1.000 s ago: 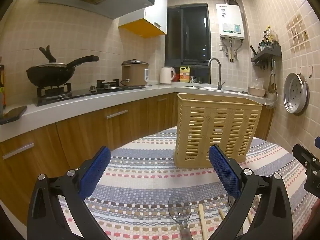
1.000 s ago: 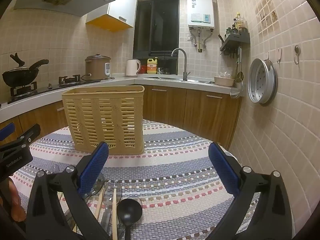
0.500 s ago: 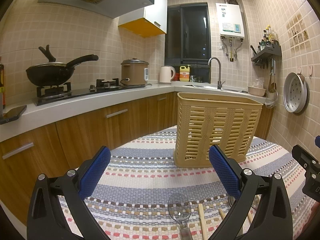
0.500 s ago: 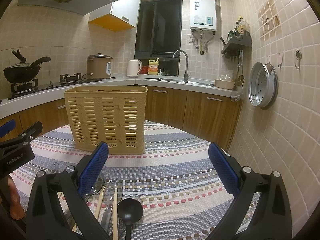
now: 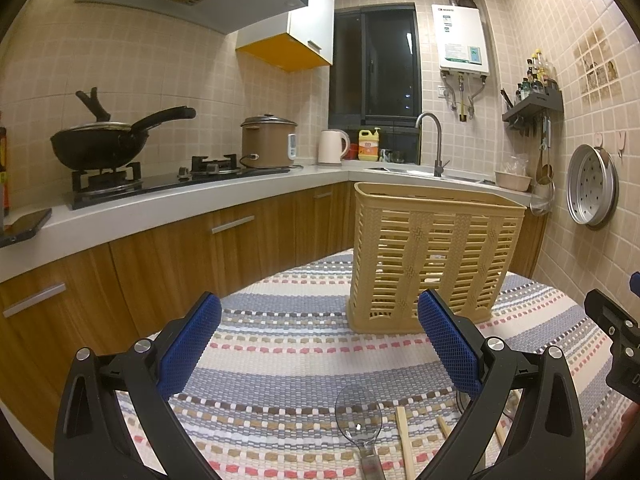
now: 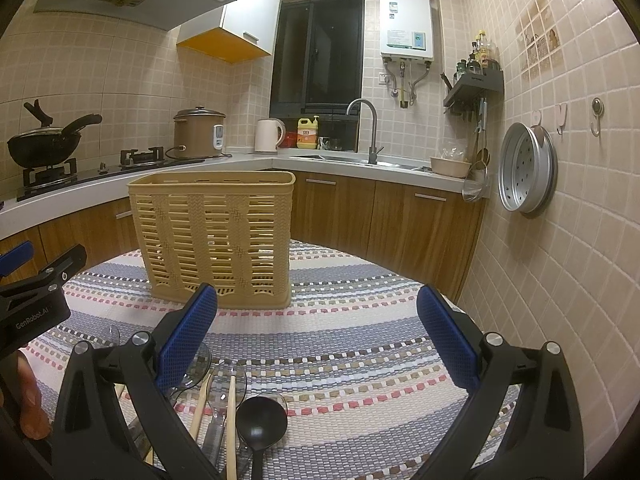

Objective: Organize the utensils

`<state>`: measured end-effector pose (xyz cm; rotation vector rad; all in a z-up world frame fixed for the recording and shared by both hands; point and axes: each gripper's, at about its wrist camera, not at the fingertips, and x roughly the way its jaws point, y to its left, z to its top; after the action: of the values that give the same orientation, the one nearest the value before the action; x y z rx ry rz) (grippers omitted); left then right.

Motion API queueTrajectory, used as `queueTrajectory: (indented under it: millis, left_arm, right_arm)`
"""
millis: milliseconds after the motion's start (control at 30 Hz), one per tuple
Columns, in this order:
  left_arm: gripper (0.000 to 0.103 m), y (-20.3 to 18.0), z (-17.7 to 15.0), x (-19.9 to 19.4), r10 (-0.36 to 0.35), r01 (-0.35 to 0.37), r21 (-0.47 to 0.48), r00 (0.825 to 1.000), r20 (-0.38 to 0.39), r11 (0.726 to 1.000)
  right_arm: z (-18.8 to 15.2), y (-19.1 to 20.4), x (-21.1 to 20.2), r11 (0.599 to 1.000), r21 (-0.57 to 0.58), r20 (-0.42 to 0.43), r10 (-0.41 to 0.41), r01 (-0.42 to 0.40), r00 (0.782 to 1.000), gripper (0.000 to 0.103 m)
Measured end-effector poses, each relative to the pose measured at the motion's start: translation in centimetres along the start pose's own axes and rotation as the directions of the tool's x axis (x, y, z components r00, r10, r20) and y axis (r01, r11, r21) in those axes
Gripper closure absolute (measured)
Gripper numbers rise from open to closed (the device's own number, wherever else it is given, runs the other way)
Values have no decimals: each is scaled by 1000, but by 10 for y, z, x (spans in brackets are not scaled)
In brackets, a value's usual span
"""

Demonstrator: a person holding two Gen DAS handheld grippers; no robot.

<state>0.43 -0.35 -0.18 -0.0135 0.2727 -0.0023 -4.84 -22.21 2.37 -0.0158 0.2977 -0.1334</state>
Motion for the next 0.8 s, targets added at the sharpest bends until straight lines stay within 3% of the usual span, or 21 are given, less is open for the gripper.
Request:
queueTrajectory:
  millis: [800]
  left_arm:
    - [7, 0, -1, 0, -2, 2, -1, 1000, 4, 1000]
  right_arm:
    - [1, -1, -1, 1000, -1, 3, 2, -2, 1000, 8]
